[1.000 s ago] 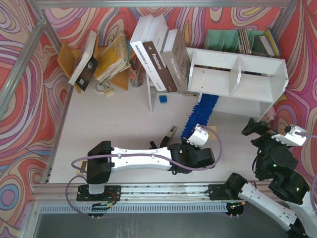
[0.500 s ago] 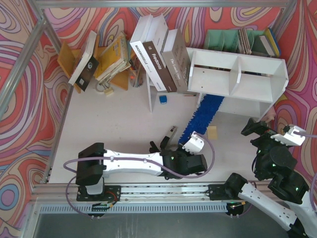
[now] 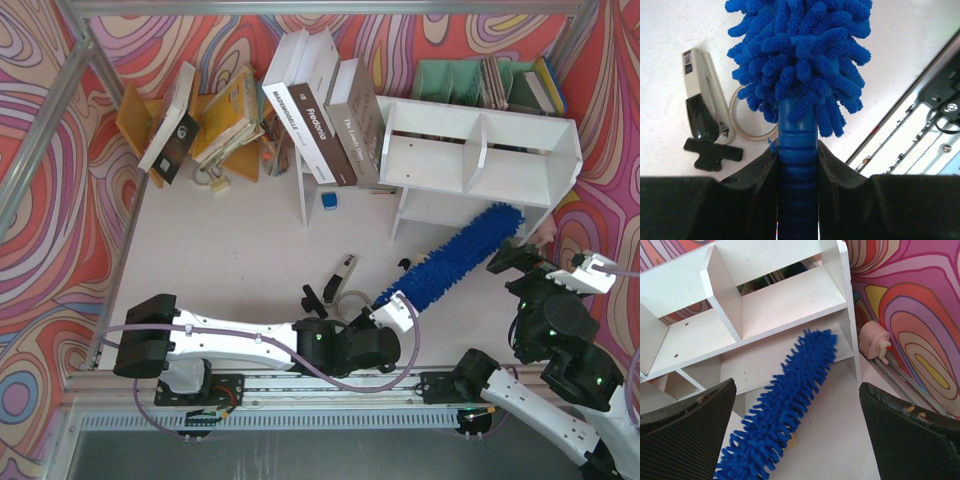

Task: Dust the bookshelf with a duster

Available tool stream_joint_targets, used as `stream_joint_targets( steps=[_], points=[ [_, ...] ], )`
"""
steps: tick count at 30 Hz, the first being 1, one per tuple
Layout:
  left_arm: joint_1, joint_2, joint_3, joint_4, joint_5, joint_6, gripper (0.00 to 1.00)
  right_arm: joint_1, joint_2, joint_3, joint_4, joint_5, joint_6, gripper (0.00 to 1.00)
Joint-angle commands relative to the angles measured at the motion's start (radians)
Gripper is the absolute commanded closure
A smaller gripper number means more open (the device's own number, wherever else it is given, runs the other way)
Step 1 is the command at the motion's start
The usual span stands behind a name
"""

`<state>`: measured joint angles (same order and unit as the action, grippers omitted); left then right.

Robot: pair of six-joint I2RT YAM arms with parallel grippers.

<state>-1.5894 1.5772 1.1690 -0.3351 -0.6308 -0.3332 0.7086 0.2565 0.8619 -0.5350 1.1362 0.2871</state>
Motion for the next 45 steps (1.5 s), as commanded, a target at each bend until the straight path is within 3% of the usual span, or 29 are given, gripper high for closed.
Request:
stream_joint_targets(
  steps=[1,6,21,37,45],
  points=[
    [0.0,-0.04,-0.037,0.158,0.106,0.11,1.0,0.008,0.004,-0.004,0.027,0.015,-0.009,0.01],
    [0.0,-0.022,-0.047,0.177,0.215,0.141,1.0,0.007,0.009,-0.003,0.025,0.013,-0.009,0.01],
    [0.105,0.005,-0.103,0.206,0.269,0.121,1.0,0.008,0.014,-0.003,0.021,0.018,-0.008,0.01],
    [0.154,0.013,-0.142,0.267,0.071,0.031,1.0,0.008,0.017,-0.006,0.026,0.016,-0.009,0.01],
    [0.155,-0.008,-0.166,0.173,-0.049,-0.081,1.0,0.008,0.018,-0.006,0.027,0.014,-0.011,0.01]
  ],
)
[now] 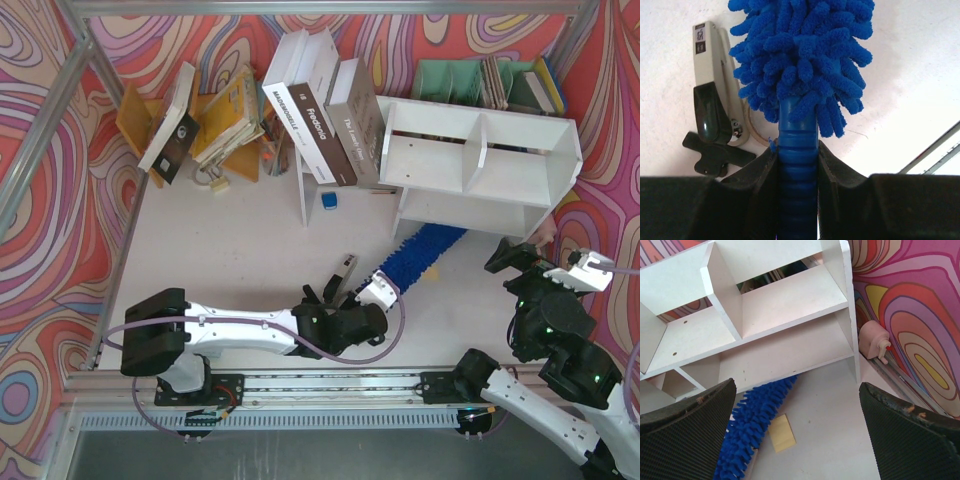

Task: Dust the bookshelf with a duster

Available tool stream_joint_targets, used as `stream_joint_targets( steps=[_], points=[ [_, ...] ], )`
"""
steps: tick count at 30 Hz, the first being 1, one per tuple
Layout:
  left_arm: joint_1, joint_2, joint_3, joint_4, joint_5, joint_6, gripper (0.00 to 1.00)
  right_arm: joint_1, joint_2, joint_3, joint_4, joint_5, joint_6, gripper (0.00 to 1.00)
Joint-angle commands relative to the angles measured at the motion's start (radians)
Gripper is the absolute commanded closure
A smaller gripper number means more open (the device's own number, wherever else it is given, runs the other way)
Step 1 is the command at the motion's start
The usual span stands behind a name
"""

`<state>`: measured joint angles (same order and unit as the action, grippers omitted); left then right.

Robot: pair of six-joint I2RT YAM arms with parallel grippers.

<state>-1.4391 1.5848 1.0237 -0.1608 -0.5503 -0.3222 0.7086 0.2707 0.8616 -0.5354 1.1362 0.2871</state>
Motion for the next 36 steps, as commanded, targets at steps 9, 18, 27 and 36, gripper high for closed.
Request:
stream_joint_targets(
  steps=[9,18,27,36],
  points=[
    [0.006,-0.051,-0.044,-0.13,-0.151,-0.219,1.0,0.008,0.005,-0.006,0.03,0.013,-0.014,0.01],
    [0.004,-0.047,-0.032,-0.191,-0.185,-0.251,1.0,0.008,0.01,-0.01,0.037,0.012,-0.02,0.01],
    [-0.09,-0.154,-0.038,-0.322,-0.326,-0.373,1.0,0.007,0.007,-0.01,0.041,0.01,-0.022,0.01],
    [-0.141,-0.141,-0.001,-0.316,-0.395,-0.363,1.0,0.008,0.002,-0.01,0.039,0.008,-0.02,0.01]
  ],
)
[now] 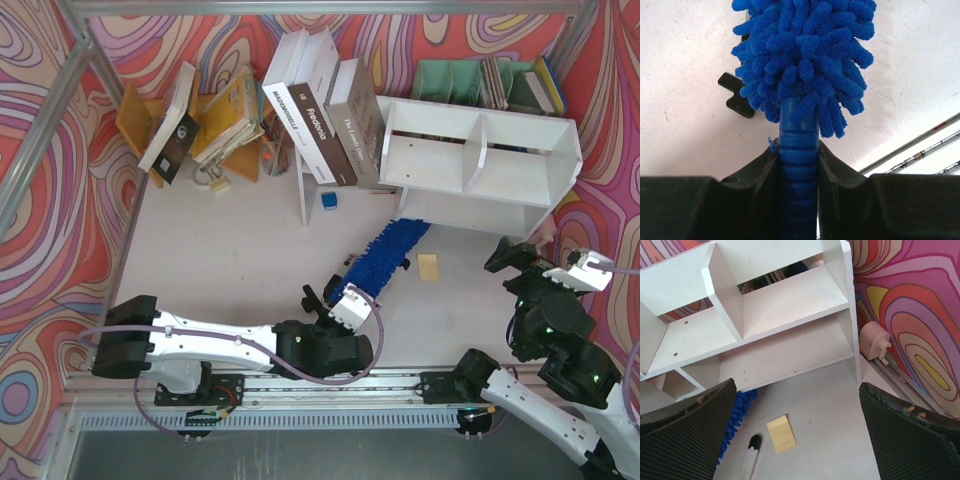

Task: Dust the bookshelf with a duster

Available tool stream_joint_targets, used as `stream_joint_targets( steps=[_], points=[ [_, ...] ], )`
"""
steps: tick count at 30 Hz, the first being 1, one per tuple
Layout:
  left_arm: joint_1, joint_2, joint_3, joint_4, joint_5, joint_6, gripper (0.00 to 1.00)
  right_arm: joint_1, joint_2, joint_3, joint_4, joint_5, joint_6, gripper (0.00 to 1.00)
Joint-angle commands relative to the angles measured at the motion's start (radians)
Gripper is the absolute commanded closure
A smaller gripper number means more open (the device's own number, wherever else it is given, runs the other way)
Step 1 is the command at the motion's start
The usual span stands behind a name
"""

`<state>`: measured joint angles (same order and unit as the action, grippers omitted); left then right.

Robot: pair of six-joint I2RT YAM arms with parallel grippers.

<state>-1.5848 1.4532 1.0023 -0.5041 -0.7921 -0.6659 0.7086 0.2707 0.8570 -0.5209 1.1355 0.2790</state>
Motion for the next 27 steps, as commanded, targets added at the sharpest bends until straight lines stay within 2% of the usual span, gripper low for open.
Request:
stream_joint_targets(
  steps=[1,5,12,19,27],
  points=[
    [0.005,0.003,0.022,0.042,-0.15,-0.006,1.0,0.008,0.002,-0.005,0.025,0.009,-0.013,0.01],
    [0.016,0.064,0.044,0.036,-0.074,0.009,1.0,0.008,-0.003,-0.002,0.019,0.01,-0.009,0.01],
    [0.016,0.127,0.107,0.019,-0.025,0.036,1.0,0.007,-0.005,-0.003,0.02,0.009,-0.008,0.01],
    [0.012,0.113,0.097,0.2,-0.023,0.155,1.0,0.008,-0.007,-0.003,0.019,0.01,-0.008,0.01],
    [0.018,0.199,0.139,0.419,0.082,0.33,1.0,0.008,-0.009,-0.003,0.019,0.012,-0.008,0.01]
  ],
)
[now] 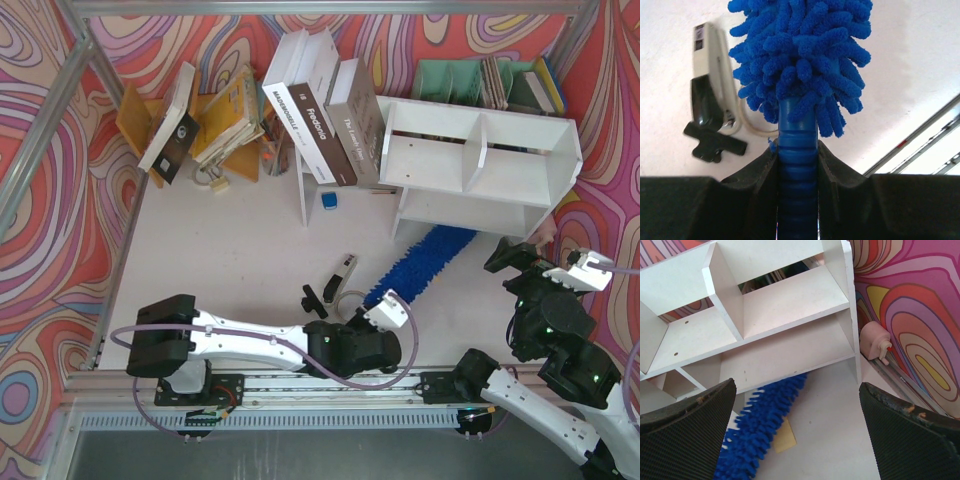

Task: Dust the bookshelf with a duster

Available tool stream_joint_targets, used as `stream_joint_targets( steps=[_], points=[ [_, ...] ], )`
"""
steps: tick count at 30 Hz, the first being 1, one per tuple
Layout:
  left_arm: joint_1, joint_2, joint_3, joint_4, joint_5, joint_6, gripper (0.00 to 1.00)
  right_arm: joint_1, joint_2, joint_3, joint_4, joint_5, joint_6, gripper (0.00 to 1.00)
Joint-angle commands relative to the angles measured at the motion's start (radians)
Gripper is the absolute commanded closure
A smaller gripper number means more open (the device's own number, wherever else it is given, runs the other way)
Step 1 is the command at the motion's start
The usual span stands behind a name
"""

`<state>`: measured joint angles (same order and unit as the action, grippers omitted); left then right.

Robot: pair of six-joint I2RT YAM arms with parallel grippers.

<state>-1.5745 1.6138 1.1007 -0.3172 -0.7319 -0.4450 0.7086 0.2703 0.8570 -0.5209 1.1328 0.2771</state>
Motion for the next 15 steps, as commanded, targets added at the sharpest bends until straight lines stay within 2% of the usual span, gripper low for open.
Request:
stream_joint_targets(
  steps=[1,11,15],
  points=[
    [0.01,0.054,0.048,0.261,0.048,0.121,1.0,0.008,-0.009,-0.003,0.019,0.015,-0.006,0.01],
    [0.051,0.178,0.135,0.33,0.219,0.181,1.0,0.008,-0.005,-0.006,0.022,0.015,-0.01,0.01],
    [0.063,0.203,0.164,0.273,0.265,0.172,1.0,0.007,-0.006,-0.007,0.03,0.015,-0.016,0.01]
  ],
)
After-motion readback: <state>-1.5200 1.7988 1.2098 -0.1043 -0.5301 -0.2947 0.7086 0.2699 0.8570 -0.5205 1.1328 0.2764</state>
